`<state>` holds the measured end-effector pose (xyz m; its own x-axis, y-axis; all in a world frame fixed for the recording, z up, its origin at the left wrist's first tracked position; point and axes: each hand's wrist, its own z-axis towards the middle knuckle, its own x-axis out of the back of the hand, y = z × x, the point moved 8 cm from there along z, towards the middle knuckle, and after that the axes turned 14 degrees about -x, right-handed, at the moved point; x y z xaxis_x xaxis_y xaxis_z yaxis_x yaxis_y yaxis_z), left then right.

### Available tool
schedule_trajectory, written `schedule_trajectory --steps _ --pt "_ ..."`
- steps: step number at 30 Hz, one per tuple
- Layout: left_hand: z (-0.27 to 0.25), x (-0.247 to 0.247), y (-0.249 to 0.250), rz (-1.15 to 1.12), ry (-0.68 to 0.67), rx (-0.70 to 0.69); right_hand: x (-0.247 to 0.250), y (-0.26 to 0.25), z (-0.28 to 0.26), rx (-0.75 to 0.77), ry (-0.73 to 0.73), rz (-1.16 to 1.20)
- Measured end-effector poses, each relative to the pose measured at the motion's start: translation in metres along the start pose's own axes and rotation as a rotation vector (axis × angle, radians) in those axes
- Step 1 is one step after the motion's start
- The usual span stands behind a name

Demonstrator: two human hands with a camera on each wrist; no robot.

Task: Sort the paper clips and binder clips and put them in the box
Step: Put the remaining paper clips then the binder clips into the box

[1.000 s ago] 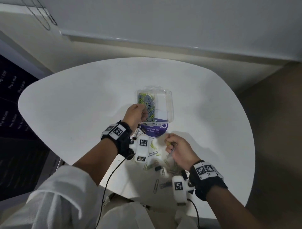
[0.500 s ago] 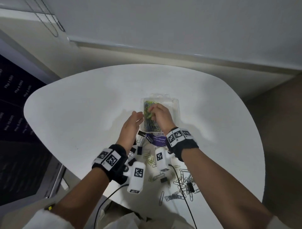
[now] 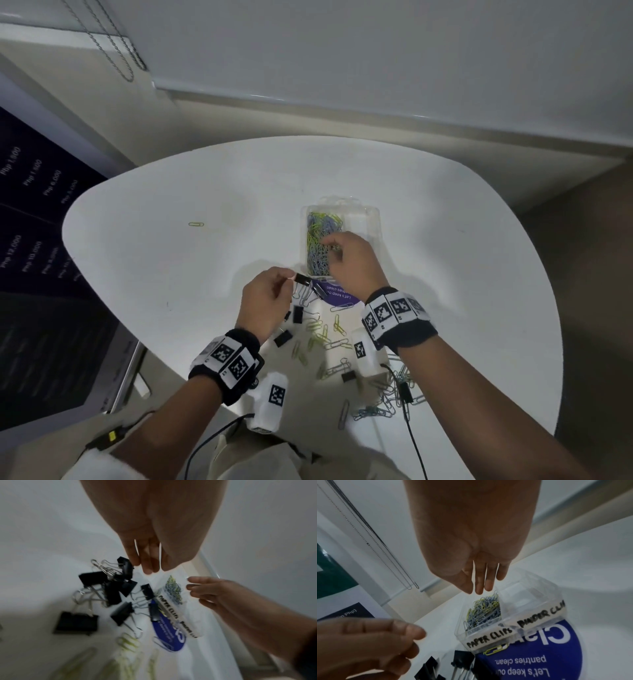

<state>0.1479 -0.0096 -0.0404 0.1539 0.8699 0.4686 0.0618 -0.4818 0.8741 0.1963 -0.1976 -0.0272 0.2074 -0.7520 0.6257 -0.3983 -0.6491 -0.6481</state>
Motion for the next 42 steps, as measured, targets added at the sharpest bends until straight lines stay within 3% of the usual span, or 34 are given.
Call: schedule_trajectory --steps 3,6,9,13,16,19,22,26,31,37,42 --pt "0.016 0.038 -0.01 0.293 0.121 -0.158 0.016 0.007 -0.019 0.032 0.109 0.021" --pt "0.05 0.088 -0.049 0.466 0.177 -0.079 0.033 0.029 -0.047 0.044 0.187 0.0" --pt "0.082 0.119 -0.092 0.576 0.079 0.007 0.041 0.066 -0.072 0.014 0.164 0.017" --pt "0.107 0.119 -0.109 0.69 -0.117 -0.009 0.033 0.116 -0.096 -0.104 0.089 0.008" --pt "0.106 0.117 -0.093 0.695 -0.001 -0.082 0.021 0.141 -0.105 -0.162 0.087 0.018" --pt "0.092 0.103 -0.086 0.744 0.053 -0.164 0.009 0.148 -0.111 -0.192 0.082 0.039" --pt "0.075 0.082 -0.085 0.715 0.038 -0.151 0.001 0.144 -0.115 -0.182 0.096 0.076" --pt "0.064 0.054 -0.081 0.779 -0.13 -0.181 -0.008 0.136 -0.115 -0.16 0.059 0.129" --pt "0.041 0.024 -0.04 0.562 -0.128 -0.188 -0.015 0.125 -0.11 -0.171 0.016 0.192" --pt "-0.034 -0.063 0.017 0.294 -0.542 -0.453 -0.011 0.139 -0.113 -0.206 0.019 0.145" --pt "-0.063 -0.102 0.013 0.269 -0.644 -0.407 0.01 0.171 -0.125 -0.288 0.032 -0.067"
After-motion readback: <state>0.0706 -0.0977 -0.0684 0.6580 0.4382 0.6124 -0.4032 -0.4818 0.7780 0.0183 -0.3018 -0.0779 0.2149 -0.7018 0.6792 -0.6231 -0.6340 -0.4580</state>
